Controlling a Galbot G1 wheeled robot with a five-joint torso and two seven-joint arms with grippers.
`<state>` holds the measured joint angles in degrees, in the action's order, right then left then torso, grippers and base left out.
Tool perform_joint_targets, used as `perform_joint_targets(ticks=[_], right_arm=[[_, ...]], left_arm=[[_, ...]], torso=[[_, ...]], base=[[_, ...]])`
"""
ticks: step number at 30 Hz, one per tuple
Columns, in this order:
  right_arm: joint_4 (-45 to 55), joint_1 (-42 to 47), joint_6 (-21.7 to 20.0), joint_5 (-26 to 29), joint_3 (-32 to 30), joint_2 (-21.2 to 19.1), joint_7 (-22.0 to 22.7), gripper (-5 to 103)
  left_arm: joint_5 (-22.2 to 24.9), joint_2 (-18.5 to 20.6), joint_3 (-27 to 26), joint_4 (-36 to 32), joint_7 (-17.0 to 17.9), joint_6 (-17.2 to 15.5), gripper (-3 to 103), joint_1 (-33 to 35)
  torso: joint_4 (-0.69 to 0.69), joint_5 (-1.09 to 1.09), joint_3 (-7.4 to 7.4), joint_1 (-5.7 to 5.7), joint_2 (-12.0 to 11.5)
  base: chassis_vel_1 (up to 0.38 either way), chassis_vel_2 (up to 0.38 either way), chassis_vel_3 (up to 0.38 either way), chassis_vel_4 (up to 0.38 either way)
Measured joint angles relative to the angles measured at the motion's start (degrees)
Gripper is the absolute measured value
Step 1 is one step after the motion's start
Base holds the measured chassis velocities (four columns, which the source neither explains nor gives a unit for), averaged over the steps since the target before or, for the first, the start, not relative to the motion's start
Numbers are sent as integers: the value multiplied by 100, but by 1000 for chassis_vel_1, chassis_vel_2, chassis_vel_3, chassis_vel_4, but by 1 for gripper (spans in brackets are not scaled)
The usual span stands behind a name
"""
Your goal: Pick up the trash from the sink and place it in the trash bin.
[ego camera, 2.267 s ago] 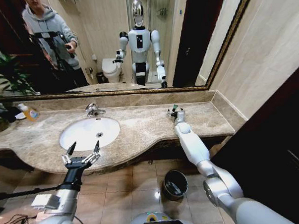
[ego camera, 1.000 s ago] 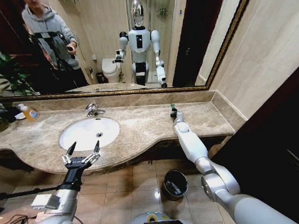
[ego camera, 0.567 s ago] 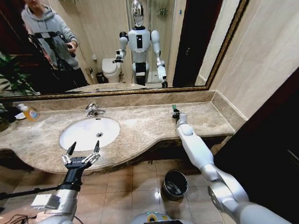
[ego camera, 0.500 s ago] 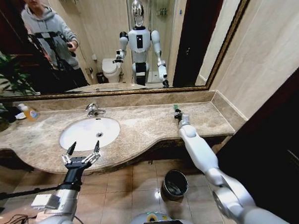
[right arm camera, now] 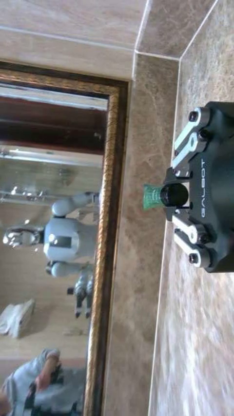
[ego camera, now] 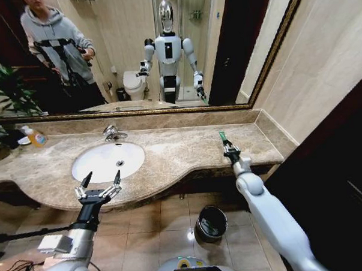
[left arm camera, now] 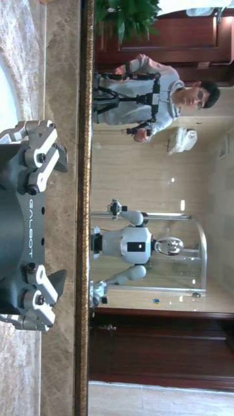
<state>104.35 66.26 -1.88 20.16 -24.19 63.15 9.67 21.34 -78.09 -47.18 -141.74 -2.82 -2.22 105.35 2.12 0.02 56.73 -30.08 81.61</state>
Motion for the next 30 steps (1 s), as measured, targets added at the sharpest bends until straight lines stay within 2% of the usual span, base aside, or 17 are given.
perform_joint_targets(ticks=[1, 2, 4, 10, 11, 13, 16, 17, 23, 30], right_arm=[[0, 0, 0, 0, 0, 0, 0, 20], [465, 670, 153, -133, -271, 74, -1, 20], [744, 1169, 314, -285, -464, 186, -22, 20], [920, 1688, 666, -595, -474, 441, -60, 20], [940, 1799, 747, -669, -437, 515, -90, 20], [954, 1880, 798, -714, -439, 552, -104, 20], [978, 2476, 1191, -969, -484, 774, -145, 20], [978, 2476, 1191, -969, -484, 774, -145, 20], [504, 3393, 1951, -1340, -503, 1216, -166, 20], [-367, 3593, 2455, -1546, -403, 1372, -147, 20]], left_arm=[[0, 0, 0, 0, 0, 0, 100, 0], [0, 0, 0, 0, 3, 0, 100, 0], [0, 0, 0, 0, 2, 0, 100, 0], [0, 0, 0, 0, 1, 0, 100, 0], [0, 0, 0, 0, 1, 0, 100, 0], [0, 0, 0, 0, 2, 0, 100, 0], [0, 0, 0, 0, 2, 0, 100, 0], [0, 0, 0, 0, 2, 0, 100, 0], [0, 0, 0, 0, 2, 0, 100, 0], [0, 0, 0, 1, 2, 0, 100, 0]], torso=[[0, 0, 0, 0, 0], [-1, -1, 0, 0, 0], [-2, -1, 0, 0, 0], [-2, -2, 0, 0, 0], [2, -1, 0, -1, 0], [2, -2, 1, -2, 0], [-1, -3, 1, -1, 0], [-1, -3, 1, -1, 0], [-2, -3, 0, 0, 0], [-1, -2, 1, 0, 0]], base=[[0, 0, 0, 0], [0, 0, 0, 0], [0, 0, 0, 0], [0, 0, 0, 0], [0, 0, 0, 0], [0, 0, 0, 0], [0, 0, 0, 0], [0, 0, 0, 0], [0, 0, 0, 0], [0, 0, 0, 0]])
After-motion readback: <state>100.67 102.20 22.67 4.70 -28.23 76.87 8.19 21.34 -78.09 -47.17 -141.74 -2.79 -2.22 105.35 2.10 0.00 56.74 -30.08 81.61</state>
